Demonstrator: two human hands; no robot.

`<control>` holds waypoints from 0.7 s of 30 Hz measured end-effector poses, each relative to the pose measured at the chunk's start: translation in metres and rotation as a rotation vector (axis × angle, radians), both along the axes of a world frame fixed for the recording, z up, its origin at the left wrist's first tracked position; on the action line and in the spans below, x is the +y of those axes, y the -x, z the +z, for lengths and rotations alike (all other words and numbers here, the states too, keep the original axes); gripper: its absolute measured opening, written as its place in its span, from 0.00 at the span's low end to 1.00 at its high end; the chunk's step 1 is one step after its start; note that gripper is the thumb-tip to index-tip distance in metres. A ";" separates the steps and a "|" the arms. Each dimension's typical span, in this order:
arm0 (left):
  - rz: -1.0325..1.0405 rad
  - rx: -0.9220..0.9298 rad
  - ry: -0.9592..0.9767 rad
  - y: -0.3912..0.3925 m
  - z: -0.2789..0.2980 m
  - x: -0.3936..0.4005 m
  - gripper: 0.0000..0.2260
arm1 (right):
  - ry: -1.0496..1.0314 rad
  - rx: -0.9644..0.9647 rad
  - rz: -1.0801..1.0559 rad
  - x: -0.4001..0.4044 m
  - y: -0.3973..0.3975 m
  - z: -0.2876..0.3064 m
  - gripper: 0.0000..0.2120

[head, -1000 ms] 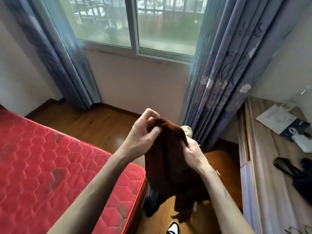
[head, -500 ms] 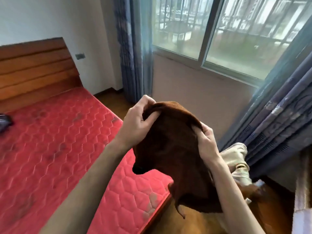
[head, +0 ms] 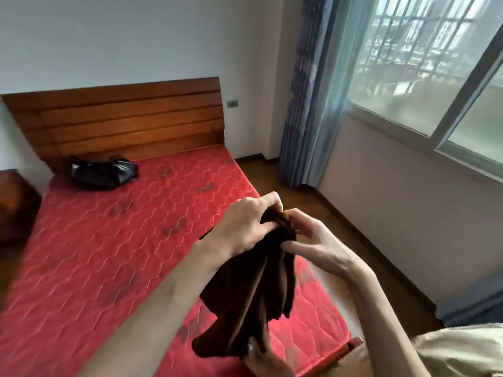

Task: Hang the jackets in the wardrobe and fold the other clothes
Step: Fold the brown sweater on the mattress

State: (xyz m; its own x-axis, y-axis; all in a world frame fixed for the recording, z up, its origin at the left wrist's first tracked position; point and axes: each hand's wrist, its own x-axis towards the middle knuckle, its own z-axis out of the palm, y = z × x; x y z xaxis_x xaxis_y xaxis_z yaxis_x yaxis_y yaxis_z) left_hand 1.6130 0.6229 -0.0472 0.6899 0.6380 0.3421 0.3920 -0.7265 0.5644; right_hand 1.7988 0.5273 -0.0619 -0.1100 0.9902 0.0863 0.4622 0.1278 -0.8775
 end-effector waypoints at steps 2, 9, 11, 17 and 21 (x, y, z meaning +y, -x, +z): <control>0.051 0.044 0.017 0.013 -0.006 0.009 0.10 | 0.008 -0.028 0.037 0.027 0.013 -0.006 0.12; 0.222 -0.099 0.326 0.061 -0.023 0.046 0.09 | -0.127 -0.237 0.143 0.098 0.041 -0.017 0.03; 0.252 -0.115 0.490 0.079 -0.039 0.056 0.10 | -0.184 -0.251 0.137 0.111 0.047 -0.014 0.07; 0.443 -0.034 0.585 0.121 -0.113 0.065 0.17 | -0.196 -0.282 0.093 0.145 0.023 -0.014 0.10; 0.472 -0.138 0.507 0.119 -0.104 0.076 0.17 | -0.108 -0.380 0.104 0.158 0.003 -0.028 0.06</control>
